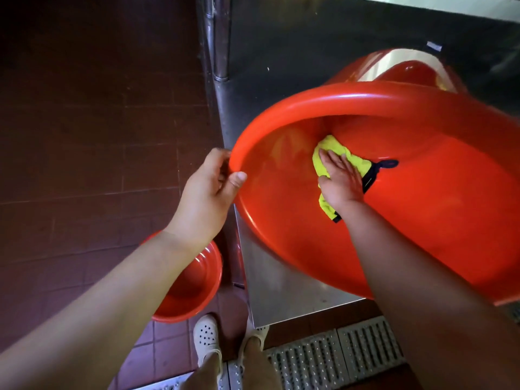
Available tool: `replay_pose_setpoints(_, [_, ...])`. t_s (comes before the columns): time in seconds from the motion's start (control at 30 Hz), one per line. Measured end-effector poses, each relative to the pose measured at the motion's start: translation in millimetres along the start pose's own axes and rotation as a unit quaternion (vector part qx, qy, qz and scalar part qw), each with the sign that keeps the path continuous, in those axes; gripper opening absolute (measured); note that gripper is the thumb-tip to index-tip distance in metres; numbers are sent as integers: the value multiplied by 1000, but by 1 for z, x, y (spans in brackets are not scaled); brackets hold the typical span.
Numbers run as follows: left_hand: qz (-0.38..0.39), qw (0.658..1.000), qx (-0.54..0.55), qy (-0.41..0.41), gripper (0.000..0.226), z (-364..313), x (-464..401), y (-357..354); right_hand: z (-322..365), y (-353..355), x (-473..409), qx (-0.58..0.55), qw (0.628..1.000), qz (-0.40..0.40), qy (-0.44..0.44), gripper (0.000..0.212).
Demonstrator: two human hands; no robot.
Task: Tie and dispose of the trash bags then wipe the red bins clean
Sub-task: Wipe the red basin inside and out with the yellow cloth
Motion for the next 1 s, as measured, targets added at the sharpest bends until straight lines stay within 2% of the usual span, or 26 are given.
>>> replay_pose_setpoints(0.07, [23,998,22,60,18,17,10,-11,1,-1,-2,4,999,32,-7,68])
replay_pose_setpoints(0.17, [101,979,46,174,27,43,37,-39,8,-2,3,0,999,48,-22,68])
replay_pose_setpoints(0.27, [83,973,76,199,29,50,46,-46,31,-7,29,-25,1000,14,7,69])
replay_pose_setpoints(0.37, [69,973,90,203,32,49,46,-44,57,-12,73,-109,992,8,55,73])
replay_pose_setpoints(0.53, [74,978,91,173,37,35,46,-40,65,-14,138,-214,965,31,149,71])
replay_pose_setpoints(0.67, [96,989,7,115,30,15,34,-32,42,1,135,-230,959,43,160,70])
replay_pose_setpoints(0.73, [101,991,-34,85,31,-1,25,-23,24,11,126,-189,972,55,131,70])
replay_pose_setpoints(0.83, [108,989,-88,41,24,-27,17,-3,-1,26,113,-59,990,87,94,69])
replay_pose_setpoints(1.0, [88,990,-110,-7,18,-69,9,24,-11,55,109,58,991,114,34,67])
Point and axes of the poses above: each hand's wrist, its own x-axis away from the middle knuckle, its own y-axis out of the back of the hand, z = x × y, the point moved 4 cm from there along -x, towards the middle knuckle, and after that the axes turned 10 degrees about -y, right-handed, at the moved point
